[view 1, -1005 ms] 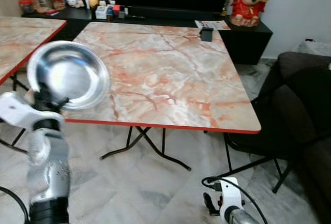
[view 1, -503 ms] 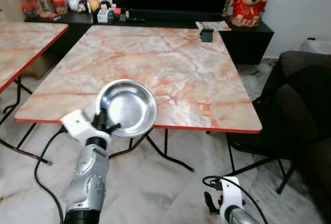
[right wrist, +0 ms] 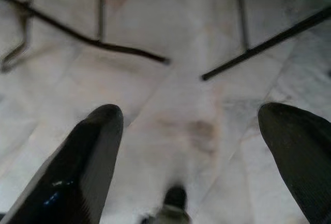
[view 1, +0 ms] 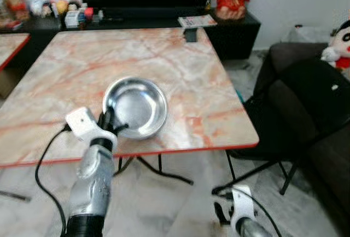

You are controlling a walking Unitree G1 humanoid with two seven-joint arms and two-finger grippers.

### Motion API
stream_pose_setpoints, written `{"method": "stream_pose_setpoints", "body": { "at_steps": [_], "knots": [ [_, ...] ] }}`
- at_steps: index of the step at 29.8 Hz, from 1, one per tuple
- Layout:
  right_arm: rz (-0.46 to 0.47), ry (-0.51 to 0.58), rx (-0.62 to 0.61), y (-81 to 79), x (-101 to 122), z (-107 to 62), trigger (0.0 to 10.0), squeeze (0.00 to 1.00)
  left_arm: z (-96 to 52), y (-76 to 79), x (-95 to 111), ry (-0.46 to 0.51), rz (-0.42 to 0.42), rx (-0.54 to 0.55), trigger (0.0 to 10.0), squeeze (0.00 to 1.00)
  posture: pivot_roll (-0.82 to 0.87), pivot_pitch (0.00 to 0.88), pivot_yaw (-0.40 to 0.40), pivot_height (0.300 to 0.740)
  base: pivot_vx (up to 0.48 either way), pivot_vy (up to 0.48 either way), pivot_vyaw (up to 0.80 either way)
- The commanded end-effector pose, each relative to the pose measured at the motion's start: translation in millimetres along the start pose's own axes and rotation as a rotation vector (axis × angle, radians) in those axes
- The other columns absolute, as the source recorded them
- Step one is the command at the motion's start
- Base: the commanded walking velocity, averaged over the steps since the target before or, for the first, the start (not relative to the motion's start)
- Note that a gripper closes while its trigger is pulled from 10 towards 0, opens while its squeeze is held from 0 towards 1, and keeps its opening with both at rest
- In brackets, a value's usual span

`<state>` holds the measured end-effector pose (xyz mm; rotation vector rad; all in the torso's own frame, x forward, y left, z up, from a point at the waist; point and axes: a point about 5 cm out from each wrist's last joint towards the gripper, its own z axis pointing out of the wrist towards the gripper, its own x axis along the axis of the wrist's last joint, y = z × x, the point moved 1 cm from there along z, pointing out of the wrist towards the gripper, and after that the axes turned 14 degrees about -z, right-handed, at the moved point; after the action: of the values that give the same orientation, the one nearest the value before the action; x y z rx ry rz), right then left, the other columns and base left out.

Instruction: Setting the table

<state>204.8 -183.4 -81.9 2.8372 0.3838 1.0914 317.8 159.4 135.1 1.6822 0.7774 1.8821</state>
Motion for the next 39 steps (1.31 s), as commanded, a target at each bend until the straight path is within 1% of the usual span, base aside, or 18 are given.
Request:
{"method": "stream_pose_setpoints", "body": {
  "at_steps": [1, 3, 4, 13, 16, 18, 19, 21, 22, 23, 24, 26, 29, 31, 34, 37, 39],
  "knots": [
    [-0.013, 0.027, -0.008, 1.0, 8.7, 1.9, 10.0, 0.0, 1.3, 0.3, 5.1, 0.012, 0.03, -0.011, 10.0, 0.0, 0.07, 0.0, -0.017, 0.732, 0.424, 0.0, 0.8],
    [0.024, 0.02, -0.002, 0.1, 7.9, 2.0, 10.0, 0.0, 1.5, 1.7, 7.2, 0.027, 0.021, -0.015, 10.0, 0.0, 0.07, 0.0, -0.016, 0.732, 0.42, 0.0, 0.4],
    [0.024, 0.02, -0.002, 0.1, 7.9, 2.0, 10.0, 0.0, 1.5, 1.7, 7.2, 0.027, 0.021, -0.015, 10.0, 0.0, 0.07, 0.0, -0.016, 0.732, 0.416, 0.0, 0.0],
    [0.018, 0.016, 0.016, -2.0, 6.0, 1.6, 10.0, 0.0, 2.3, 3.0, 10.4, 0.054, 0.012, -0.002, 10.0, 0.0, 0.07, 0.0, -0.018, 0.732, 0.0, 0.0, 0.0],
    [0.023, 0.013, 0.016, -2.4, 5.1, 1.5, 10.0, 0.0, 3.3, 0.5, 10.6, 0.047, 0.004, 0.018, 10.0, 0.0, 0.07, 0.0, -0.019, 0.732, 0.0, 0.0, 0.0],
    [0.026, 0.012, 0.016, -3.0, 4.7, 1.4, 10.0, 0.0, 3.5, -3.2, 10.4, 0.046, -0.018, 0.044, 10.0, 0.0, 0.07, 0.0, -0.018, 0.732, 0.0, 0.0, 0.0],
    [0.03, 0.011, 0.017, -3.6, 4.0, 1.3, 10.0, 0.0, 3.5, -8.3, 9.5, 0.035, -0.03, 0.08, 10.0, 0.0, 0.07, 0.001, -0.016, 0.732, 0.0, 0.0, 0.0],
    [0.035, 0.01, 0.016, -4.1, 3.7, 1.2, 10.0, 0.0, 3.8, -13.3, 8.6, 0.027, -0.046, 0.116, 10.0, 0.0, 0.07, 0.001, -0.016, 0.732, 0.0, 0.0, 0.0],
    [0.036, 0.009, 0.017, -4.8, 3.4, 1.2, 10.0, 0.0, 4.8, -17.7, 7.1, 0.008, -0.039, 0.154, 10.0, 0.0, 0.07, 0.005, -0.017, 0.732, 0.0, 0.0, 0.0],
    [0.036, 0.009, 0.017, -4.8, 3.4, 1.2, 10.0, 0.0, 4.8, -17.7, 7.1, 0.008, -0.039, 0.154, 10.0, 0.0, 0.07, 0.005, -0.017, 0.732, 0.0, 0.0, 0.0],
    [0.038, 0.008, 0.018, -5.3, 3.0, 1.1, 10.0, 0.0, 5.9, -19.7, 7.3, 0.008, -0.075, 0.177, 10.0, 0.0, 0.07, 0.004, -0.018, 0.732, 0.0, 0.0, 0.0],
    [0.038, 0.007, 0.018, -5.6, 2.5, 1.0, 10.0, 0.0, 6.8, -23.1, 6.7, -0.005, -0.1, 0.218, 10.0, 0.0, 0.07, 0.005, -0.018, 0.732, 0.0, 0.0, 0.0],
    [0.04, -0.002, 0.012, -4.6, 0.3, 0.5, 10.0, 0.0, 10.6, -21.5, 10.7, 0.009, -0.085, 0.218, 10.0, 0.0, 0.06, 0.005, -0.017, 0.732, 0.0, 0.0, 0.0],
    [0.04, -0.005, 0.009, -4.0, -0.6, 0.2, 10.0, 0.0, 12.2, -22.2, 11.0, 0.009, -0.093, 0.234, 10.0, 0.0, 0.06, 0.006, -0.016, 0.732, 0.0, 0.0, 0.0],
    [0.034, -0.036, 0.0, -3.3, -7.3, -1.1, 10.0, 0.0, 16.6, -26.9, 8.9, -0.01, -0.085, 0.271, 10.0, 0.0, 0.05, 0.005, -0.013, 0.732, 0.0, 0.0, 0.0],
    [0.045, -0.041, -0.002, -3.7, -9.8, -1.9, 10.0, 0.0, 17.9, -30.0, 6.4, -0.03, -0.125, 0.307, 10.0, 0.0, 0.05, 0.004, -0.012, 0.732, 0.0, 0.0, 0.0],
    [0.046, -0.041, -0.002, -3.7, -9.9, -1.9, 10.0, 0.0, 17.9, -30.1, 6.3, -0.032, -0.13, 0.31, 10.0, 0.0, 0.05, 0.004, -0.012, 0.732, 0.0, 0.0, 0.0]
  ]
}}
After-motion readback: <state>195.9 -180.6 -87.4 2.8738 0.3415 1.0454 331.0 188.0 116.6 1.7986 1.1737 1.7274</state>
